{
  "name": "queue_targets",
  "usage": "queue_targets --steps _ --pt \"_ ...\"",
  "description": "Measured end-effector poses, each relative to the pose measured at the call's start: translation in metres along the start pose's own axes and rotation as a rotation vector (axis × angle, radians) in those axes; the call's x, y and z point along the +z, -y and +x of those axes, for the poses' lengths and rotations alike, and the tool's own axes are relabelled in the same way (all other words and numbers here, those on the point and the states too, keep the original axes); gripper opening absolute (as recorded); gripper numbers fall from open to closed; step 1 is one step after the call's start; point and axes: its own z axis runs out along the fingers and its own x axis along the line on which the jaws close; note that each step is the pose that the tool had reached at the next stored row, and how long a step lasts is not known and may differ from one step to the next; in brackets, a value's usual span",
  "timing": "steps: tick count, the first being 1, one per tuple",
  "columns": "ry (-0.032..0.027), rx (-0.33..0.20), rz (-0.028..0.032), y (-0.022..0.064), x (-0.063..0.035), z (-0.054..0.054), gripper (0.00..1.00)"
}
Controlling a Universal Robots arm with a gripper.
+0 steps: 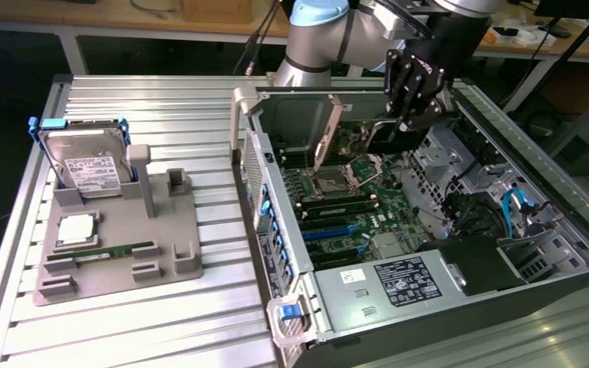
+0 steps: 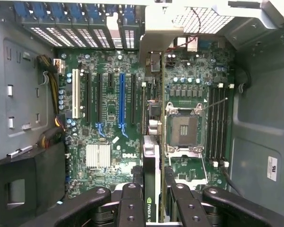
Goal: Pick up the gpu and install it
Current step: 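Insert the gpu into the slot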
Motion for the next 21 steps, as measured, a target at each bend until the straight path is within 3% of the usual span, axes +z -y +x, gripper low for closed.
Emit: queue_targets --steps 12,21 --pt "0.0013 0.0 0.0035 -0.0007 0.0106 0.023 0.27" --pt "0.0023 0.0 0.0045 -0.0009 0.0273 0.028 0.27"
